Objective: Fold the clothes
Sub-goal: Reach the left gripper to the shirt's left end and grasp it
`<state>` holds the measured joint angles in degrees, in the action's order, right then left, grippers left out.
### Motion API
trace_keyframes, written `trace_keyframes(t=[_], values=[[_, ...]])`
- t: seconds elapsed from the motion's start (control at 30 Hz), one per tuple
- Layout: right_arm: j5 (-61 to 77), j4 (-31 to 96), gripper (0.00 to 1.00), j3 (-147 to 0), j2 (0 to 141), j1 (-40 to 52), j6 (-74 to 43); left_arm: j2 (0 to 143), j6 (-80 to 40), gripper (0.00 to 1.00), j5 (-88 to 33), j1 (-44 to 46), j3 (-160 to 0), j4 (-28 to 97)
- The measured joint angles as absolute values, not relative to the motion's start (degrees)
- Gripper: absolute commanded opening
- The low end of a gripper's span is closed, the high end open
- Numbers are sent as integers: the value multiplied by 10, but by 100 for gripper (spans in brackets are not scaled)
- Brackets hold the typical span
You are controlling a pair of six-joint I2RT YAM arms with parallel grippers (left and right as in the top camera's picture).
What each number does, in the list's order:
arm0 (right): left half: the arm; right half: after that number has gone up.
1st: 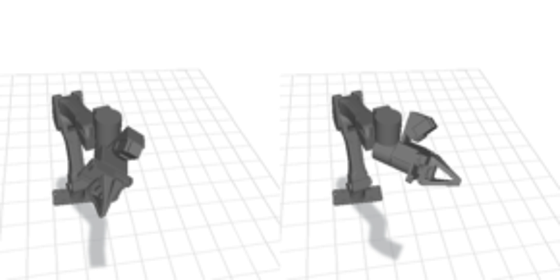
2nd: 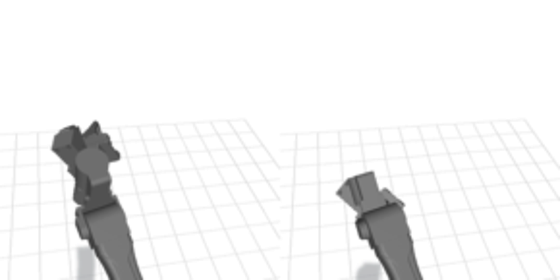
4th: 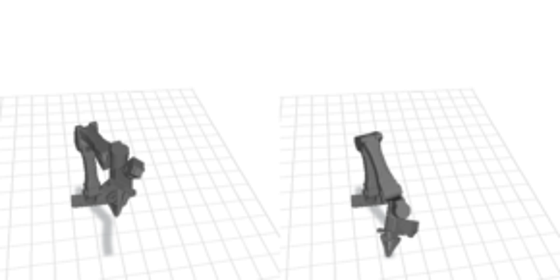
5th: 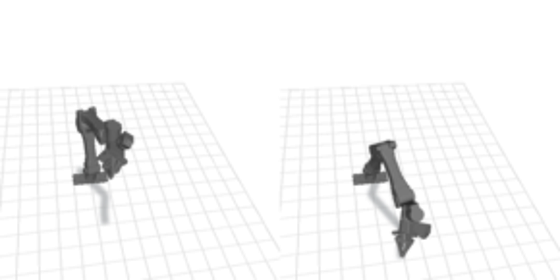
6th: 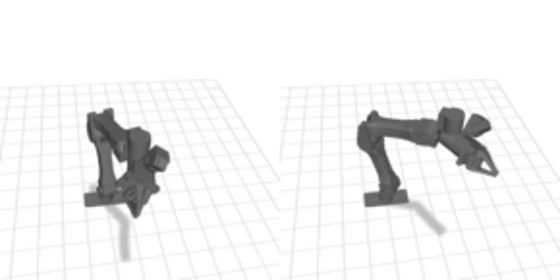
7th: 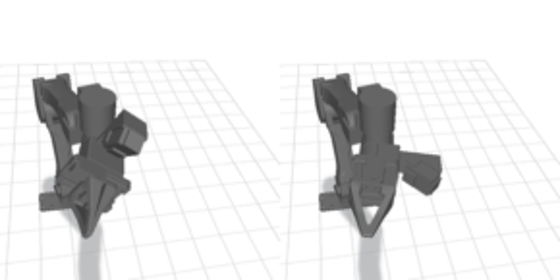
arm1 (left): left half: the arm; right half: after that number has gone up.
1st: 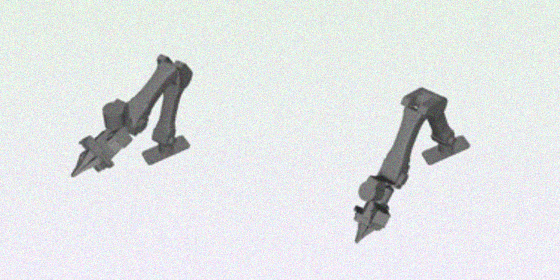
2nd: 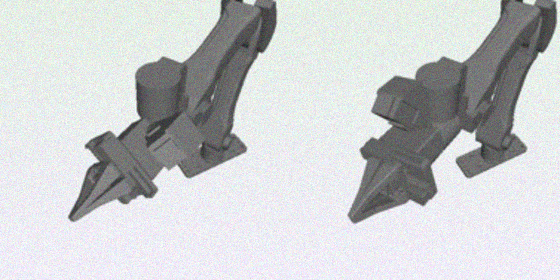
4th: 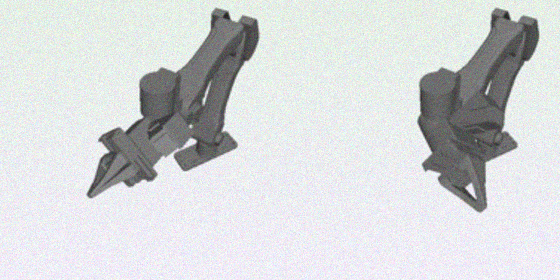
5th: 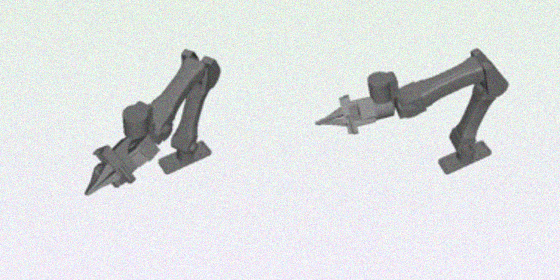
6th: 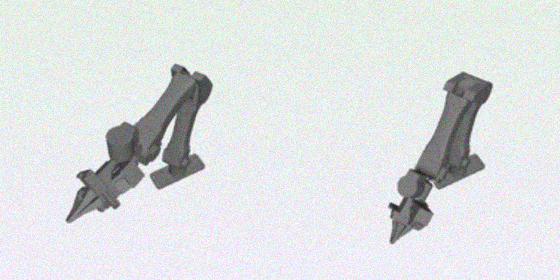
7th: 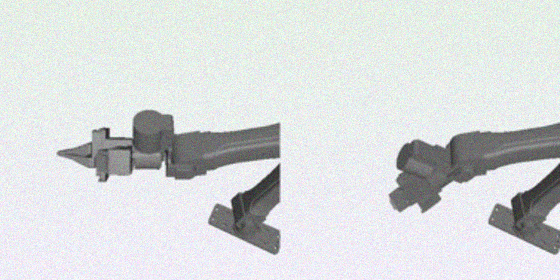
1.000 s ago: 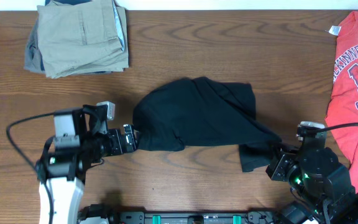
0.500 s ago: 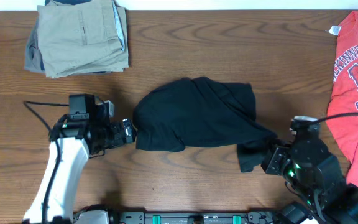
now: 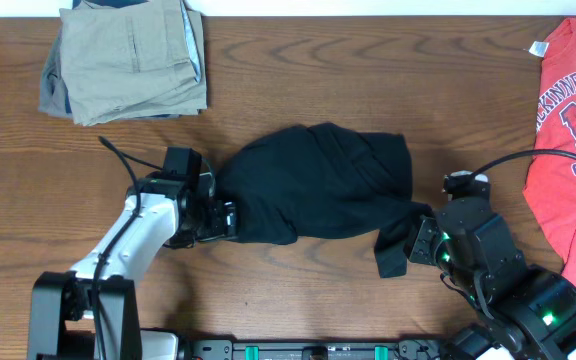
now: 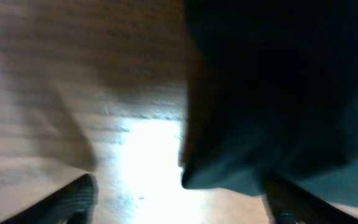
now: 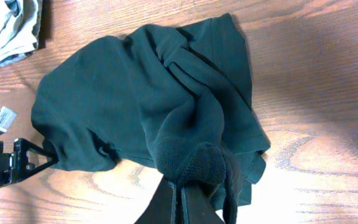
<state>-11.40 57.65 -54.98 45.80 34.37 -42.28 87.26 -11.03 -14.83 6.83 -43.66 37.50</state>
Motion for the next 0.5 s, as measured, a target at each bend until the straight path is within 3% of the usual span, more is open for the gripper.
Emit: trace_keyframes(t=[0.5], values=[[-114, 562, 1, -550, 459, 344, -423, 889, -122, 67, -133, 93, -437, 322]])
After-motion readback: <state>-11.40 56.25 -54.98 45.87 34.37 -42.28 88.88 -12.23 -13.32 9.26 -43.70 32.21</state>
